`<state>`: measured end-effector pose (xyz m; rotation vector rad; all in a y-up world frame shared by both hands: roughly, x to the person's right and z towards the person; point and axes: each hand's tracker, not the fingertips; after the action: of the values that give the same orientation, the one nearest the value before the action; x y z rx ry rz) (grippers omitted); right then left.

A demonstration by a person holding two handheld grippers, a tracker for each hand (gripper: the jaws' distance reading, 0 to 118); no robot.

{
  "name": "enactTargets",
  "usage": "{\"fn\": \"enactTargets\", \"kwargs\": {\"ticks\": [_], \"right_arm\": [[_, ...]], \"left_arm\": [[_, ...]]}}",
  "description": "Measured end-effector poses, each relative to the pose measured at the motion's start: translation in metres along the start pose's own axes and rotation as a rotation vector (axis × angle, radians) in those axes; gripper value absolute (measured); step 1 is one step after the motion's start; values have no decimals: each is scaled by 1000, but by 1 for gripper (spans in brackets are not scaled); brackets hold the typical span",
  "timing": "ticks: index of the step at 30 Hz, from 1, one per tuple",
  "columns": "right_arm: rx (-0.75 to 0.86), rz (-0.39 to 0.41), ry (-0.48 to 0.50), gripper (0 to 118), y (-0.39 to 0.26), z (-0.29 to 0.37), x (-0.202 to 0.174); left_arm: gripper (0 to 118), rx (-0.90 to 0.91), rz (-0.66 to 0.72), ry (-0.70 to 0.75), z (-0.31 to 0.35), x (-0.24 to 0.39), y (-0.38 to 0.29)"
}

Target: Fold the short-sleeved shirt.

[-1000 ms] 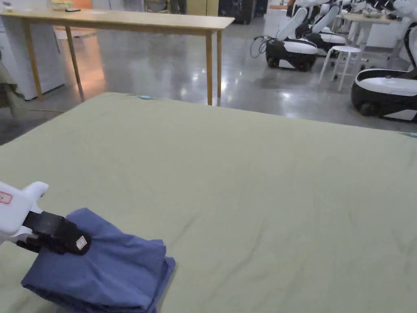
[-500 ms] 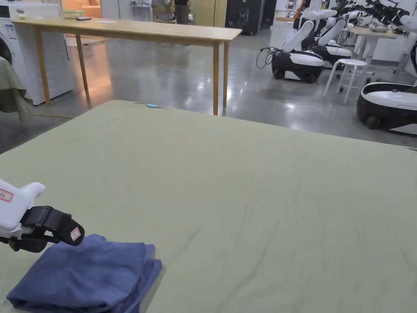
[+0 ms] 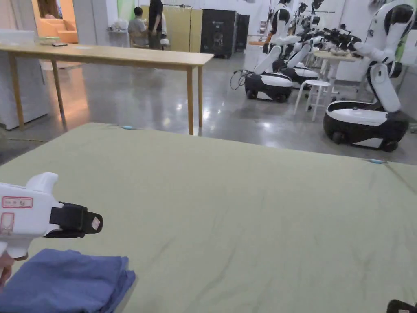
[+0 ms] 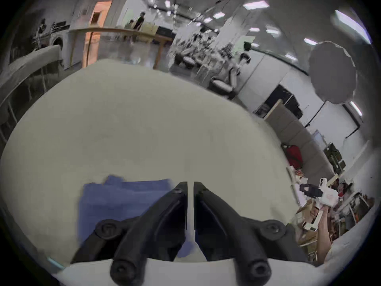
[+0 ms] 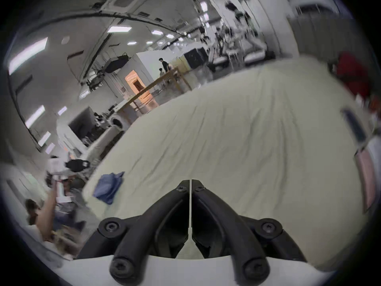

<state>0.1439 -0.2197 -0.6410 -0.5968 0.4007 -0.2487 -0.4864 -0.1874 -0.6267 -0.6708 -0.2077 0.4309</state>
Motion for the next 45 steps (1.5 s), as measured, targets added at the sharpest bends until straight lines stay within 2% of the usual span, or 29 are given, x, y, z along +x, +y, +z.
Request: {"fn": "enactTargets", "kwargs": {"ticks": [2,5,7,10,11,12,16,20,33,35,36,37,38,39,40,45], "right_arm": [[92,83,-85,3,8,5,-19],[228,174,-202,3,16,10,-47],[324,243,-317,3,17,10,-63],[455,388,-469,3,14,7,-81],[463,406,-497,3,15,6,-86],[446,391,-484,3,17,6,-88],[437,306,-419,3,21,11,-87],[452,289,-381,3,22,21,-88],[446,317,-378,3,27,20,-92],[448,318,-376,11,28,21,-91],[447,316,-375,31,29,21,-90],[441,314,-375,58,30,21,-90],[430,307,-379,91,32,20,-88],[437,303,-379,118,30,20,-87],[487,296,-378,118,28,22,-84],[455,315,-381,118,30,21,-85]], "left_arm": [[5,56,-4,-35,-15,55,-19],[5,189,-147,78,-32,140,-42],[5,357,-275,214,-41,186,-54],[5,535,-352,310,-47,235,-69],[5,583,-386,355,-51,252,-72],[5,581,-406,398,-55,262,-72],[5,571,-405,376,-59,272,-70],[5,575,-391,375,-55,271,-69],[5,572,-442,394,-53,275,-70],[6,571,-444,399,-54,275,-70],[15,568,-444,401,-55,275,-70],[33,563,-444,404,-57,274,-69],[66,544,-438,408,-59,272,-66],[109,534,-425,406,-60,271,-65],[118,535,-414,405,-58,270,-66],[118,556,-426,427,-58,269,-68]]}}
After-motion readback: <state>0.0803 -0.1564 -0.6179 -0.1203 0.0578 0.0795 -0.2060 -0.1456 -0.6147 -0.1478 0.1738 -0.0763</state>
